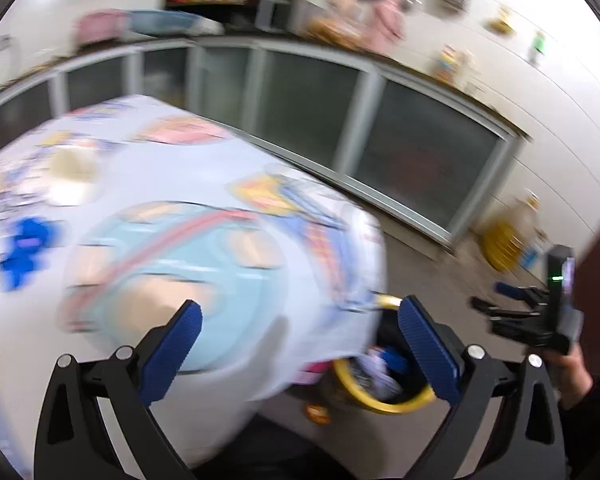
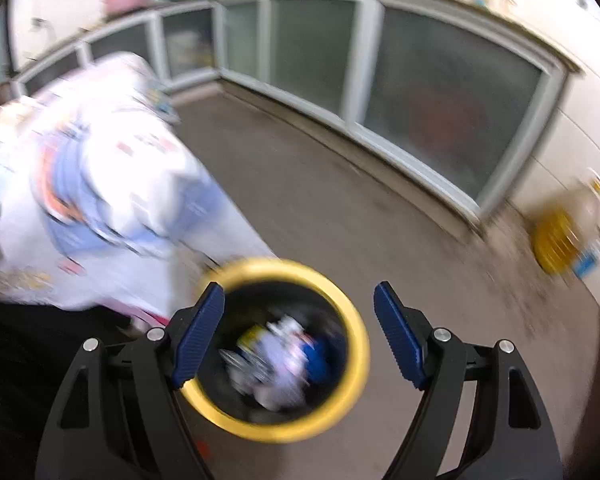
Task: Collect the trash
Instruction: 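Carry the orange peel and blue glove over the bin and release both, then grasp the second blue glove with the left tool while the right tool grasps the white paper cup, then carry the blue glove and white paper cup over the bin and open both tools, then swing both open tools back over the table to check for remaining items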
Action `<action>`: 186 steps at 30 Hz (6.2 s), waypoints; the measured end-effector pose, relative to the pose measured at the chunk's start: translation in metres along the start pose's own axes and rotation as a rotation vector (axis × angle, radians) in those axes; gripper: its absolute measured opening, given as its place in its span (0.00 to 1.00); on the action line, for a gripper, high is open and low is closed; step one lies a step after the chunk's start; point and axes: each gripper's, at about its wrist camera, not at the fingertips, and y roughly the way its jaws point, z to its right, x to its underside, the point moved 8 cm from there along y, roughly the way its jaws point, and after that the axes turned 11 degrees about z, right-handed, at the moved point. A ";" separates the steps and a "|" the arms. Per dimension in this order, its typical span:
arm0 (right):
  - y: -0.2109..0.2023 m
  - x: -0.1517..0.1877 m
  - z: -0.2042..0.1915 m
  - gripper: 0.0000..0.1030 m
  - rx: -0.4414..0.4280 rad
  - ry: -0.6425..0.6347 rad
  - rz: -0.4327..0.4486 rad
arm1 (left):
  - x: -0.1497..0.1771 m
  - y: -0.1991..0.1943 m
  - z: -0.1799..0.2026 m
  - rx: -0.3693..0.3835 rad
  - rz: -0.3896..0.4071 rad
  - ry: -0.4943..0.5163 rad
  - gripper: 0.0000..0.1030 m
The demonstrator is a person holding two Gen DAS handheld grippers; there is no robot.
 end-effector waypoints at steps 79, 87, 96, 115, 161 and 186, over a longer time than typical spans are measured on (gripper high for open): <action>-0.003 -0.189 -0.318 0.02 -0.520 -0.219 0.161 | -0.034 -0.039 -0.162 -0.228 0.050 -0.212 0.17; -0.038 -0.152 -0.193 0.02 -0.376 -0.138 0.180 | -0.031 -0.008 -0.068 -0.065 0.031 -0.109 0.17; -0.056 -0.082 -0.064 0.02 -0.173 -0.076 0.116 | -0.013 0.046 0.074 0.163 -0.032 0.053 0.17; 0.041 0.060 0.023 0.02 -0.026 0.066 -0.223 | 0.088 0.162 0.198 0.260 -0.334 0.173 0.18; -0.108 -0.030 -0.065 0.92 -0.019 0.240 0.268 | 0.011 -0.050 0.040 0.064 0.185 -0.157 0.92; -0.271 -0.108 -0.266 0.92 -0.115 0.033 0.818 | 0.005 -0.292 -0.083 -0.610 0.587 -0.136 0.92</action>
